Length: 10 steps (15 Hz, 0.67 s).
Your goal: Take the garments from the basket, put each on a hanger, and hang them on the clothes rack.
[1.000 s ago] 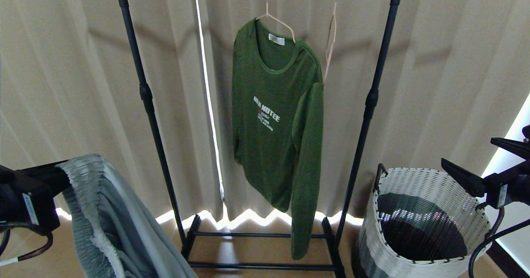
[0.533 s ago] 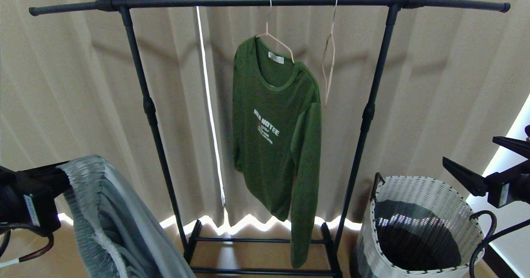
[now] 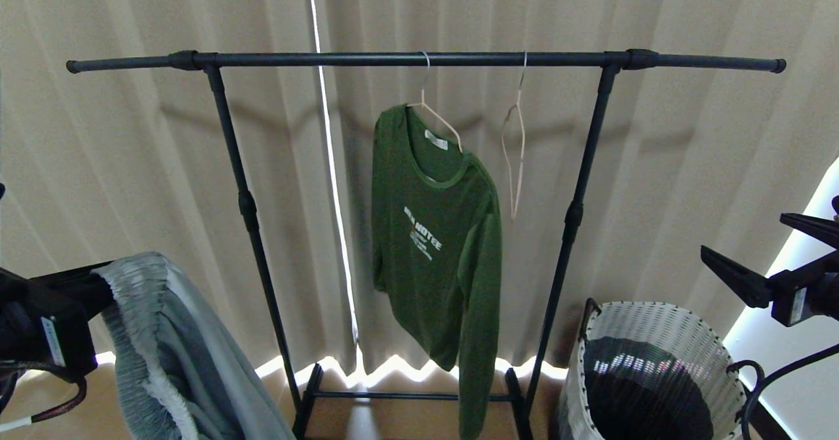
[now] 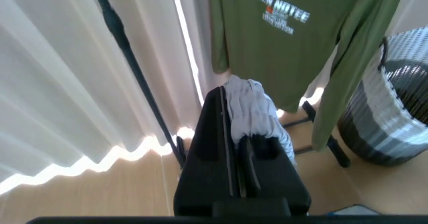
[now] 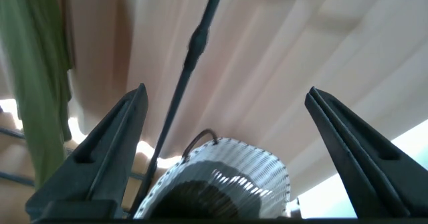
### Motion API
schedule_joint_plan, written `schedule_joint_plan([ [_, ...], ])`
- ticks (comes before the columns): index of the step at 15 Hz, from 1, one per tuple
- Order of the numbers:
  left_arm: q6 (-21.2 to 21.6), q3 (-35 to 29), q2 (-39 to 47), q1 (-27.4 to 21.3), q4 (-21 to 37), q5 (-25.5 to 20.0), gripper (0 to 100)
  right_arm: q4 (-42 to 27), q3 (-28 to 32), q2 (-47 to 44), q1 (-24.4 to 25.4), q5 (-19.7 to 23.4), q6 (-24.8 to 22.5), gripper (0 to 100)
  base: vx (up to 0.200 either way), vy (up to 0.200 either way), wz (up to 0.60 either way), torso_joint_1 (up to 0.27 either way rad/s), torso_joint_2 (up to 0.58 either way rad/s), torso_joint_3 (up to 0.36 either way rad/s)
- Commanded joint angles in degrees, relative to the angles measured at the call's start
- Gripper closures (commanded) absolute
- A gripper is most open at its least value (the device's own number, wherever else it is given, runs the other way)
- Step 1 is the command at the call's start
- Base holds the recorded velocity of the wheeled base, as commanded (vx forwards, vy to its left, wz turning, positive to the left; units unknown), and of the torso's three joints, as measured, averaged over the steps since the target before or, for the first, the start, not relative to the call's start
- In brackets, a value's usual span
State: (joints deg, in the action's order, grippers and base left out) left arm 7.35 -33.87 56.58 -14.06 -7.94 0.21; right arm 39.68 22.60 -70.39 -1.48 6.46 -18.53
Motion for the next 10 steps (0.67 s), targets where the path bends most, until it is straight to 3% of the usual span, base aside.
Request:
schedule_joint_plan([
  [1, 0.6, 1.3, -0.4, -0.1, -0.4, 0.0, 100, 0.2, 0.0, -0.5, 0.0, 0.1, 0.1, 0, 0.0, 0.0, 0.0, 0.08, -0.18, -0.1],
  [4, 1.3, 3.8, -0.8, -0.2, -4.2, -0.6, 100, 0.3, 0.2, -1.9, -0.4, 0.5, 0.2, 0, 0.0, 0.0, 0.0, 0.031, -0.06, -0.034],
  [5, 2.1, 6.0, -0.7, 0.0, -8.1, -1.8, 100, 0.3, 1.2, -3.3, -0.3, 0.6, 0.3, 0, 0.0, 0.0, 0.0, 0.0, 0.0, 0.0],
  [10, 3.3, 6.4, -0.5, 0.5, -8.5, -1.8, 100, 0.3, 1.5, -3.7, -0.3, 0.6, 0.3, 0, 0.0, 0.0, 0.0, 0.0, 0.0, 0.0],
])
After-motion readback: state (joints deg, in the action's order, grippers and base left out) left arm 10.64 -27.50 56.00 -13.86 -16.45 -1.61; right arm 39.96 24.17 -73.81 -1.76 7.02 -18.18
